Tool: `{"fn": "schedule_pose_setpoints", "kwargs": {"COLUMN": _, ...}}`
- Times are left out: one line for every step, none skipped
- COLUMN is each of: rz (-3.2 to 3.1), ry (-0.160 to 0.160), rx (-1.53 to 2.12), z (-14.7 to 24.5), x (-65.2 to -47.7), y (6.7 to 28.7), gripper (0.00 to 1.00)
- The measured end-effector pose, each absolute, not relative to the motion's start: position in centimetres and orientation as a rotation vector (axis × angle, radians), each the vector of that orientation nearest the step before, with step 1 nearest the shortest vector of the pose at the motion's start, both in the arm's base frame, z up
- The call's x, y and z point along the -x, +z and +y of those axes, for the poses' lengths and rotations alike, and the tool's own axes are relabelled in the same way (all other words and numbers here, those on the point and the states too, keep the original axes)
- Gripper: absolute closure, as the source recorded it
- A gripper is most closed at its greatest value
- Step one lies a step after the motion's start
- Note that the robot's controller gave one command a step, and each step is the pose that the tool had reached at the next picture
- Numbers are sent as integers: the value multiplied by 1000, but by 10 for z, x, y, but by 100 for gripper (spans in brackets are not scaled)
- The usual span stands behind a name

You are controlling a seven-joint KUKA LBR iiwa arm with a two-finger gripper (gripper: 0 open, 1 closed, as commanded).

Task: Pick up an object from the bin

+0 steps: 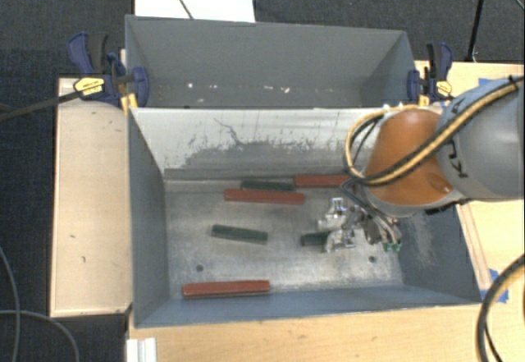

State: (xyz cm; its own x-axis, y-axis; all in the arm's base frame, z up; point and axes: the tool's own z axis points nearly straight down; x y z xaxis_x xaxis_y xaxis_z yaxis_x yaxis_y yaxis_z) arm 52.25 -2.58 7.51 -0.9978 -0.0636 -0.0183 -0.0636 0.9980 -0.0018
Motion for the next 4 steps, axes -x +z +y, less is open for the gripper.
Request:
{"fn": "schedule_pose_setpoints", "kwargs": {"rz": 3124, "ry": -2, "rx": 101, "z": -26, "x": -522, "y": 77, "gripper": 100}}
{"fn": "schedule_pose_setpoints", "kwargs": {"rz": 3133, "ry": 0, "rx": 200, "z": -32, "x": -538, "y": 183, "gripper": 100}}
{"fn": "schedule_pose_setpoints", "kwargs": {"rz": 3133, "ry": 0, "rx": 201, "z": -32, "x": -538, "y": 183, "gripper": 100}}
{"fn": "schedule_pose_setpoints", "kwargs": {"rz": 3132, "ry": 0, "rx": 214, "z": -37, "x": -537, "y": 263, "gripper": 100}}
